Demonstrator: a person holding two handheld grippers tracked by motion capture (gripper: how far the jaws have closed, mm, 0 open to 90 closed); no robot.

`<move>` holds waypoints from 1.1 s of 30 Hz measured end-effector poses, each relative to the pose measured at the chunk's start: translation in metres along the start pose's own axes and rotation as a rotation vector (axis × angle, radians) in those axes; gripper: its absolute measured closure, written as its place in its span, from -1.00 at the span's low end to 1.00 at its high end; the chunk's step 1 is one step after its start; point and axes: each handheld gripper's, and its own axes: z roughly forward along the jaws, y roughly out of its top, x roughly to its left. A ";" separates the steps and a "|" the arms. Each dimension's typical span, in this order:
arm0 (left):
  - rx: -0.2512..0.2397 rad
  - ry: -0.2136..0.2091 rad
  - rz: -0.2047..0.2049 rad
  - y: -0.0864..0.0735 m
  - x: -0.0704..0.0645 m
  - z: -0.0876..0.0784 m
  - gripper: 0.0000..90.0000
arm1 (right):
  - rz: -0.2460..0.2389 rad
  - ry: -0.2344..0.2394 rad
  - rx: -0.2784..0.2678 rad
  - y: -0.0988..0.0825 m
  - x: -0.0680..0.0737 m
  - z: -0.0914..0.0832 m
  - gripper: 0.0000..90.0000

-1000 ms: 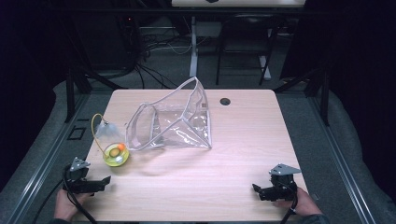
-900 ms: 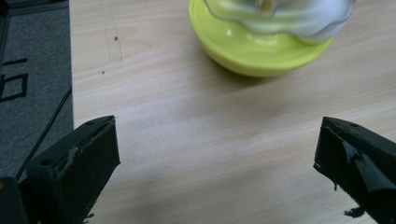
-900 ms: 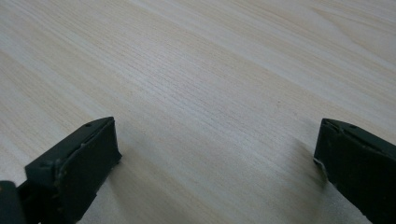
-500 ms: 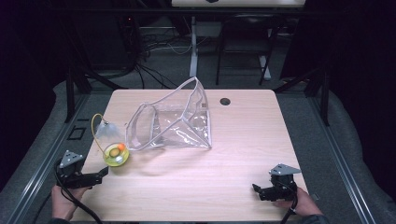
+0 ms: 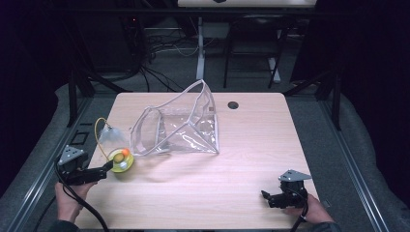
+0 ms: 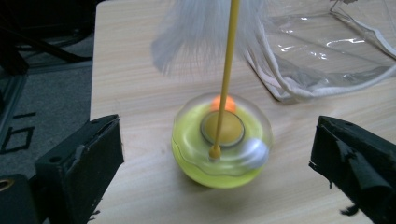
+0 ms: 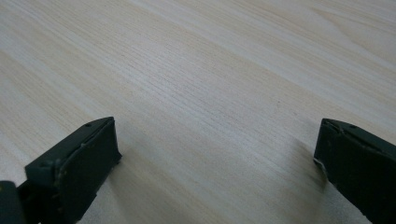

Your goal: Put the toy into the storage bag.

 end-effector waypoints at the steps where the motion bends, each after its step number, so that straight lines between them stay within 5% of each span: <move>1: -0.012 0.001 -0.002 0.003 0.001 -0.001 -0.87 | 0.000 0.000 0.000 0.000 0.000 0.000 -1.00; 12: -0.056 0.001 0.013 0.012 0.000 0.007 -0.39 | 0.000 -0.003 -0.002 0.000 0.000 0.000 -1.00; 18: -0.090 0.000 0.019 0.016 -0.004 0.001 0.17 | 0.001 -0.001 -0.002 0.000 0.000 0.000 -1.00; 33: -0.106 0.005 0.019 0.025 -0.006 -0.006 0.70 | 0.001 -0.001 -0.003 0.000 0.000 0.000 -1.00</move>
